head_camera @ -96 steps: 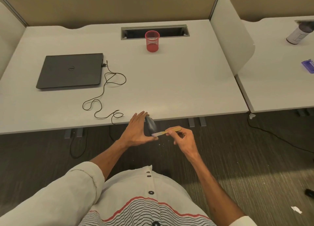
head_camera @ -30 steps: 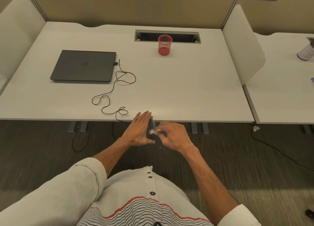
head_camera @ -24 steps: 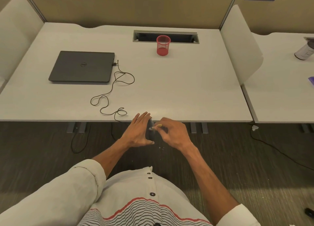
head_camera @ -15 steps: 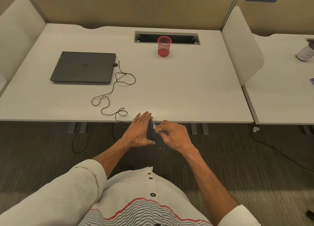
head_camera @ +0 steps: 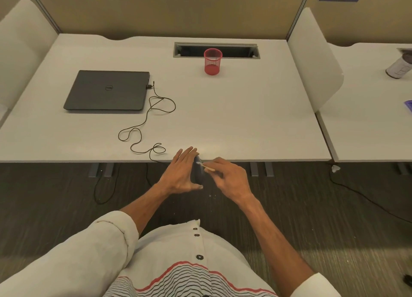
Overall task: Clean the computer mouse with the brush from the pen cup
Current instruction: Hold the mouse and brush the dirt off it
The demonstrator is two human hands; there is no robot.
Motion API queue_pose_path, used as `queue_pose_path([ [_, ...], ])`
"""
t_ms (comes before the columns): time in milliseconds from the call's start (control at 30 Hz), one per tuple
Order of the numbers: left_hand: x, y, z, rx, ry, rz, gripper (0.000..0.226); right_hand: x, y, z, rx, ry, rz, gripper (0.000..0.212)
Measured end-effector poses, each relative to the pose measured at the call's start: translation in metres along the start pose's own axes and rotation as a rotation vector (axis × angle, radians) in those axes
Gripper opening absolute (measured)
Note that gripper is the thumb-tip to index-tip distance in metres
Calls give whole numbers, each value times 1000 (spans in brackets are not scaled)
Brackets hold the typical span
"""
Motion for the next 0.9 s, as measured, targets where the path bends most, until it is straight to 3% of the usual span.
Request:
queue_pose_path([
  [133, 0, 0, 1, -1, 2, 0, 131, 0, -3, -5, -35, 177, -39, 23],
  [233, 0, -1, 2, -14, 18, -14, 135, 3, -6, -5, 40, 264, -22, 26],
  [333, 1, -1, 3, -7, 21, 1, 134, 2, -9, -1, 83, 193, 41, 22],
  [500, -1, 0, 2, -8, 10, 26, 129, 2, -3, 7, -15, -51, 9, 19],
  [667, -3, 0, 3, -24, -18, -5, 130, 5, 0, 6, -113, 11, -78, 18],
  [800, -1, -2, 2, -34, -35, -49, 133, 7, -5, -2, 48, 197, -20, 26],
  [900, 1, -3, 1, -47, -24, -129, 132, 8, -12, -6, 278, 129, 221, 22],
])
Point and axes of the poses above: each hand's wrist, its own z-axis towards the middle knuckle, its own x-axis out of the palm, y = z × x, the point moved 1 cm from there along z, towards the middle knuckle, and after that the axes turned 4 degrees about z, right-handed, at the moved point
